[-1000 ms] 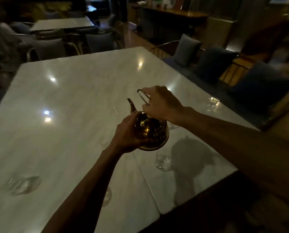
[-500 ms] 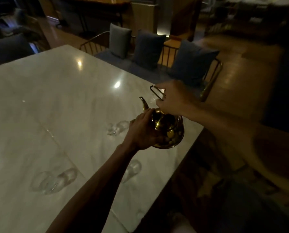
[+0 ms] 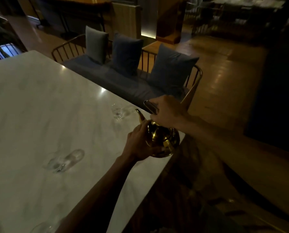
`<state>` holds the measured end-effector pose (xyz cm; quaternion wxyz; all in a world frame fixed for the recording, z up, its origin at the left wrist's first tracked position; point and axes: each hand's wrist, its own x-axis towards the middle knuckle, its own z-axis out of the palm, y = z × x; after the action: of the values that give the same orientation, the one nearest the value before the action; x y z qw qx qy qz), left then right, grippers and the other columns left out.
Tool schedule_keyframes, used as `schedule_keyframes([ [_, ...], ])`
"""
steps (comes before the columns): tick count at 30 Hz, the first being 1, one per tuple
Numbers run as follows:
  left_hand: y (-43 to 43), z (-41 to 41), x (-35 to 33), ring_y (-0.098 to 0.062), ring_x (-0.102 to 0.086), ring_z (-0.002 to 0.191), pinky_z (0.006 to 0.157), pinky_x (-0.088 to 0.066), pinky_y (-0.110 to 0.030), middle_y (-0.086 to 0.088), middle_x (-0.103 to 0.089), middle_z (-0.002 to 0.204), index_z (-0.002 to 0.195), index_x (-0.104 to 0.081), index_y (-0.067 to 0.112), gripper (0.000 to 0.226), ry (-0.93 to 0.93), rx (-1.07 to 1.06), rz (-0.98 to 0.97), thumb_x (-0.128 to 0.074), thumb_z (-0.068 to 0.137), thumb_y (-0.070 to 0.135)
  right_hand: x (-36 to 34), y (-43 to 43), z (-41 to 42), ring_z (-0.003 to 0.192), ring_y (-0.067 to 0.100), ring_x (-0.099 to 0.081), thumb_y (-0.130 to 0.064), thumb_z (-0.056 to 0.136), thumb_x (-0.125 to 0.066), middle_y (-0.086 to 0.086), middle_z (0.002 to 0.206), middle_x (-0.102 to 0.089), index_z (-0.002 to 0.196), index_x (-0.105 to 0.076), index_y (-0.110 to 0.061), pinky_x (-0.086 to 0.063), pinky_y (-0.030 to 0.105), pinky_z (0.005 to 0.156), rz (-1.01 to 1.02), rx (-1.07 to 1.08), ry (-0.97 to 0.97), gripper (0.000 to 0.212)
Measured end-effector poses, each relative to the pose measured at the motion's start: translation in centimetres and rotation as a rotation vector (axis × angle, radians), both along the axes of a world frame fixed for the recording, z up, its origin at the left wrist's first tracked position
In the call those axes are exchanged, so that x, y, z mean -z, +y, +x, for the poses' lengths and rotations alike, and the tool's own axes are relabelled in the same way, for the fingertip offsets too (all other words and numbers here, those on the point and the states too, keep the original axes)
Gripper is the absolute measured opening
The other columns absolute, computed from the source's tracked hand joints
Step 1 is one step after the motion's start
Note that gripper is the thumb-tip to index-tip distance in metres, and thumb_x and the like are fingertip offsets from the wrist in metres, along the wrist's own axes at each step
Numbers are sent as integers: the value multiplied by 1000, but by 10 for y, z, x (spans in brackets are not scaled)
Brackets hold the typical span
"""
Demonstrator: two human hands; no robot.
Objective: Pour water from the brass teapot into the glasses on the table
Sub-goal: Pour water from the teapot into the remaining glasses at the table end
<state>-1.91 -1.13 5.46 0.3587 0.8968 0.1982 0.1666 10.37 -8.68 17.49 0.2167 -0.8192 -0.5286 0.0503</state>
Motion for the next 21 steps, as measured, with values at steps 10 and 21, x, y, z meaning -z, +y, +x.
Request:
schedule_keyframes([
  [10,33,66,85,-20,-50,128,99,-46,-48,8,-50,141,141,-33,32,105,290,-155,-16,-80,54,67,98,44,71,101,26,-66,-25,81,-71,8,110,-69,139,-48,-19,-56,36,80,-118,-51,78,63],
  [21,54,85,113,-24,-51,126,98,-47,-48,1,-51,139,137,-35,24,100,384,-226,-57,-90,58,51,139,72,87,106,28,-65,-28,83,-70,10,119,-67,142,-43,-18,-54,35,79,-135,-114,143,65],
])
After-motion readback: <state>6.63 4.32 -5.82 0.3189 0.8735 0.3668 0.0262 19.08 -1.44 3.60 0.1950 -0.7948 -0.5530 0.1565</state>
